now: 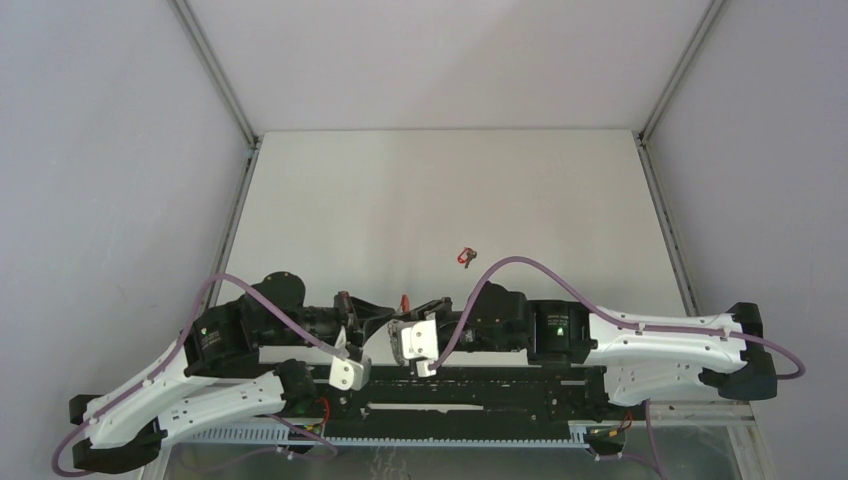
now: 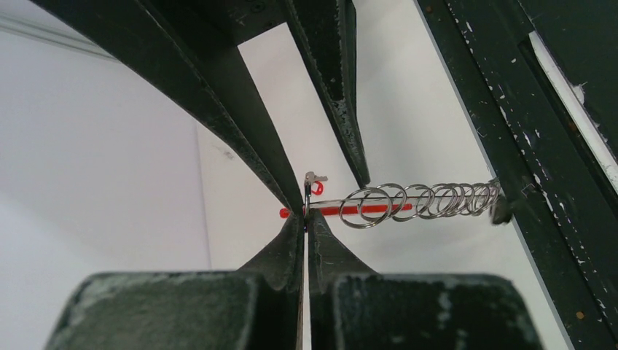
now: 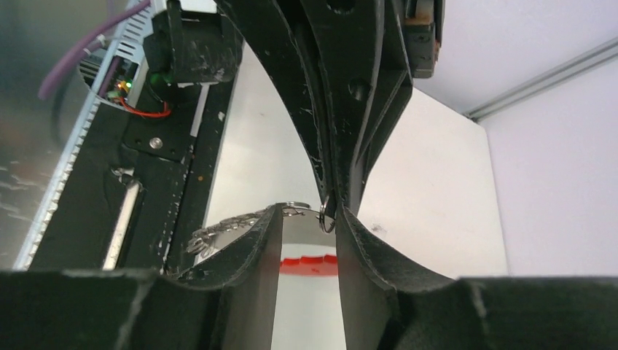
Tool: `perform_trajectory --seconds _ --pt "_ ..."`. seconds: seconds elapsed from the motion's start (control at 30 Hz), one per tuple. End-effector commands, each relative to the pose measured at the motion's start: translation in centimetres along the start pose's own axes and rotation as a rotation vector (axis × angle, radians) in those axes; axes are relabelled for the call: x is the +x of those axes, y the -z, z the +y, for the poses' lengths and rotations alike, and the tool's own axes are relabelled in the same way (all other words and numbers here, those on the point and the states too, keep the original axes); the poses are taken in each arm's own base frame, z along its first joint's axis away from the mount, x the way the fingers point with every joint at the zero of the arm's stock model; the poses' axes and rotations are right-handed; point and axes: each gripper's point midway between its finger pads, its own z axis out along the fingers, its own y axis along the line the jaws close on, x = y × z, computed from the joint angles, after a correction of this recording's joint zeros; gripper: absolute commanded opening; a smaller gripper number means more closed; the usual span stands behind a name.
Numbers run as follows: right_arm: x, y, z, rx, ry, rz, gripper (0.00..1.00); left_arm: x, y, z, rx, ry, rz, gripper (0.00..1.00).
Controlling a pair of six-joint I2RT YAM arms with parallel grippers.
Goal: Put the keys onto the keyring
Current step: Adjust the keyring.
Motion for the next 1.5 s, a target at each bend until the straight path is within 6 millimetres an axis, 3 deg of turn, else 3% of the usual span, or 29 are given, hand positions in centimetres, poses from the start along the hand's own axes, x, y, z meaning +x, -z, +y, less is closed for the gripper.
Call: perform_trajectory --seconds 0.0,0.33,0.43,0.5,0.53,0.6,0.67,0.73,0.87,1.1,1.23,1.47 --pt "-1.1 0.6 -1.9 0.082 0.046 0.012 0.40 -1.8 1.1 2.1 -0.072 -0.011 -0.044 0.00" --pt "-2.0 0.9 -2.8 0.132 0.045 -0.014 0.29 -1.9 1.1 1.9 -0.066 0.005 -0.050 0.00" --pt "-2.3 0.9 -2.8 0.132 0.029 -0.025 0.18 -2.1 1.1 2.0 -0.067 0.013 -0.059 0.00" --pt "-2.4 0.8 -2.6 0.127 0.022 -0.029 0.02 -2.2 1.1 2.0 -0.069 0.020 -0.066 0.00" --pt "-2.4 0.7 -2.6 0.125 0.018 -0.031 0.00 -2.2 1.1 2.1 -0.070 0.022 -0.066 0.00" --pt "-2.5 0.7 -2.4 0.120 0.016 -0.034 0.00 -2.3 1.1 2.1 -0.073 0.031 -0.067 0.01" --pt "-2.5 0.8 -2.3 0.127 0.019 -0.042 0.00 -2.3 1.2 2.2 -0.082 0.053 -0.069 0.23" --pt "-2.7 1.2 -2.3 0.128 0.023 -0.062 0.00 -2.1 1.3 2.2 -0.093 0.077 -0.058 0.31" --pt "-3.1 1.8 -2.2 0.129 0.026 -0.090 0.00 -1.8 1.5 2.4 -0.128 0.136 -0.047 0.29" --pt "-3.8 2.4 -2.4 0.142 0.002 -0.135 0.00 -2.7 1.9 2.9 -0.185 0.298 -0.101 0.09" --pt "-4.1 2.5 -2.3 0.140 -0.014 -0.157 0.00 -3.3 1.9 2.4 -0.159 0.328 -0.134 0.10" --pt "-5.1 3.2 -2.8 0.158 -0.052 -0.229 0.00 -3.1 1.8 1.1 -0.100 0.302 -0.129 0.22"
